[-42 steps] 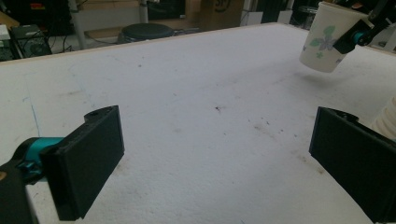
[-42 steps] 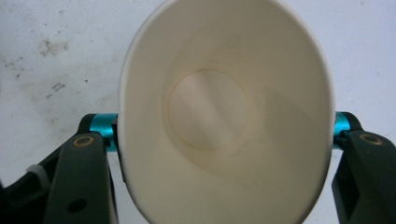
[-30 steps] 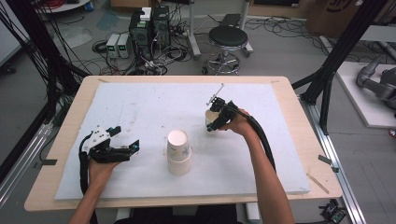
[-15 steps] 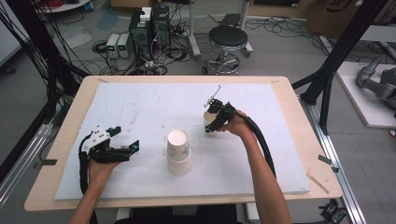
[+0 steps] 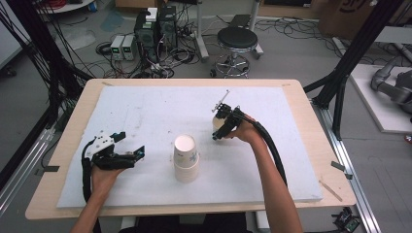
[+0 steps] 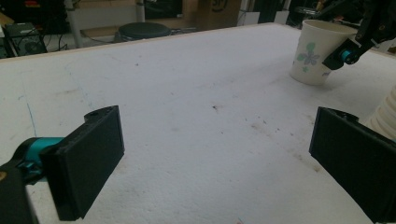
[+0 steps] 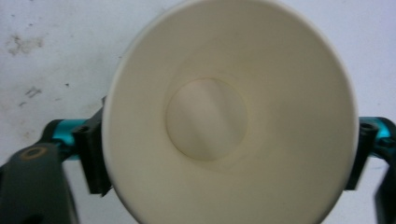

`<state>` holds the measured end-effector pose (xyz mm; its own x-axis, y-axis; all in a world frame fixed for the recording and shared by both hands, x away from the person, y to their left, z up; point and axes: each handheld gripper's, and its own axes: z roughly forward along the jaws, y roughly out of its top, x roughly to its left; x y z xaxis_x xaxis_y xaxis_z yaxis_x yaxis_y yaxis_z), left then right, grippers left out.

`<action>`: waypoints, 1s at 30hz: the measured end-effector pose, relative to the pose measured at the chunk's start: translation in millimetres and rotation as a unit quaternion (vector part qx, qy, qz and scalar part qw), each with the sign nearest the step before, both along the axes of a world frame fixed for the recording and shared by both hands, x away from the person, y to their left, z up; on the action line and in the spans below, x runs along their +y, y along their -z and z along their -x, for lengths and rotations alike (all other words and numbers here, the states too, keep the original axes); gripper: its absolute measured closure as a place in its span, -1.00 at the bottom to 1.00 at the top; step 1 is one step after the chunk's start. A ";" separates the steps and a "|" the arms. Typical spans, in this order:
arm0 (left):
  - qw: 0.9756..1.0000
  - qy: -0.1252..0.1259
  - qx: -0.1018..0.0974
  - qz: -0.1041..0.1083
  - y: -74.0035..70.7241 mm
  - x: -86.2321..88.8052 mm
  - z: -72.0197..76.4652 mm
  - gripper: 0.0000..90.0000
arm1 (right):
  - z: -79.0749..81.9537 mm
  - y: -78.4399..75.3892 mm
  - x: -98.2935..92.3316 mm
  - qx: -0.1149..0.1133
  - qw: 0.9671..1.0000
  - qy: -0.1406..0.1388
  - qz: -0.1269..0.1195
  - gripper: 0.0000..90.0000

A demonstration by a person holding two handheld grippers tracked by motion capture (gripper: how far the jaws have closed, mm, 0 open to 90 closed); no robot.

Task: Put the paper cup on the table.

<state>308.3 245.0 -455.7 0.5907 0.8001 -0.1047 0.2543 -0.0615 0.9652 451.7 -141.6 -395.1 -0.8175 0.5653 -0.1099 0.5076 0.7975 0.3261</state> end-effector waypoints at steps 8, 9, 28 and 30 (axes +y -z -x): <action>1.000 0.001 0.002 -0.001 0.1 0.2 -0.1 -0.93 | 1.2 2.8 -8.3 0.003 0.999 0.007 -0.033 -0.70; 1.000 0.003 0.001 -0.004 0.3 0.5 -0.4 -0.93 | 1.4 5.0 -9.4 0.003 1.000 0.006 -0.019 -0.70; 1.000 -0.001 0.005 -0.002 2.2 0.4 -0.4 -0.93 | 9.5 0.6 -24.5 -0.017 0.997 0.016 -0.072 -0.70; 1.000 0.000 0.005 -0.003 2.4 0.4 -0.5 -0.93 | 10.3 -0.8 -26.7 -0.018 0.997 0.016 -0.073 -0.70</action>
